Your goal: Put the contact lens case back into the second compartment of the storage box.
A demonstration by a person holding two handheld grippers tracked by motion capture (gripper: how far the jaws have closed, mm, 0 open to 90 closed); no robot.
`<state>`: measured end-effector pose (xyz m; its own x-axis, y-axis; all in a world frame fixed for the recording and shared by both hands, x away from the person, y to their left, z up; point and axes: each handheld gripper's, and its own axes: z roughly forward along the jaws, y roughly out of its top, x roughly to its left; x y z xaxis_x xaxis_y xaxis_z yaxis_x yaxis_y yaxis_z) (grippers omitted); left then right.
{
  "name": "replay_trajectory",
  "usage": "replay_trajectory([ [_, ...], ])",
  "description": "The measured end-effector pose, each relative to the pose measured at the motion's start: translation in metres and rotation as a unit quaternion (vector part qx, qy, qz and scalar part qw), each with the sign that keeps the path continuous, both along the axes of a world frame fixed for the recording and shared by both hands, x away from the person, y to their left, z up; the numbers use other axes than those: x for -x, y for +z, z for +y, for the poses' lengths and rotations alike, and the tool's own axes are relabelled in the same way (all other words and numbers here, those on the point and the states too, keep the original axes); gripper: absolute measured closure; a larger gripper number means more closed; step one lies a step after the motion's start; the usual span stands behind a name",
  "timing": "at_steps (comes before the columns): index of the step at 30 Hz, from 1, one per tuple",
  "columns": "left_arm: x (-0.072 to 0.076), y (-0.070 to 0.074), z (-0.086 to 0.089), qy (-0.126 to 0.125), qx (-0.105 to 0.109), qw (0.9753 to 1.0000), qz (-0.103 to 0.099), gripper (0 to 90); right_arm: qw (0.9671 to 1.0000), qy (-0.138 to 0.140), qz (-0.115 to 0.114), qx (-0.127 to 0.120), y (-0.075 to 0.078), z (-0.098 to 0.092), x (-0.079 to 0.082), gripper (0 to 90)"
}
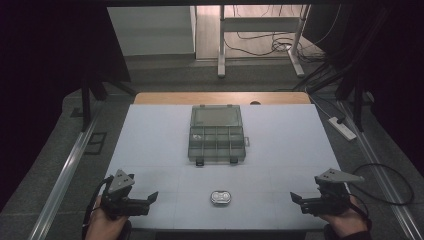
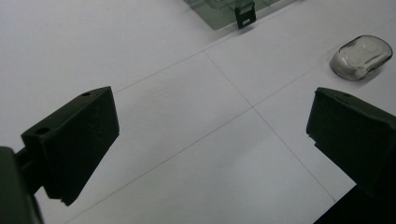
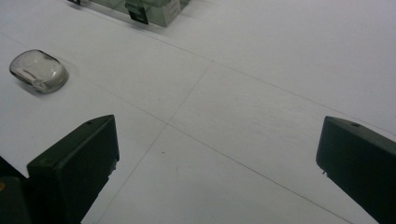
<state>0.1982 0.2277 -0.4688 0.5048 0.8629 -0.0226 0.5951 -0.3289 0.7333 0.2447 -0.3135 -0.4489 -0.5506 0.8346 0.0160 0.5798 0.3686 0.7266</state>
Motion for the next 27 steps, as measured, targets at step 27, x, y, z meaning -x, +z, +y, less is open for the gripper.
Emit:
replay_trajectory([
  [27, -0.0020, -0.0012, 0.0031, 0.001, 0.014, 0.9998, 0.012, 2.5, 0.9994, 0.027, 0.021, 0.005, -0.0011, 0.0039, -0.0037, 0.0],
])
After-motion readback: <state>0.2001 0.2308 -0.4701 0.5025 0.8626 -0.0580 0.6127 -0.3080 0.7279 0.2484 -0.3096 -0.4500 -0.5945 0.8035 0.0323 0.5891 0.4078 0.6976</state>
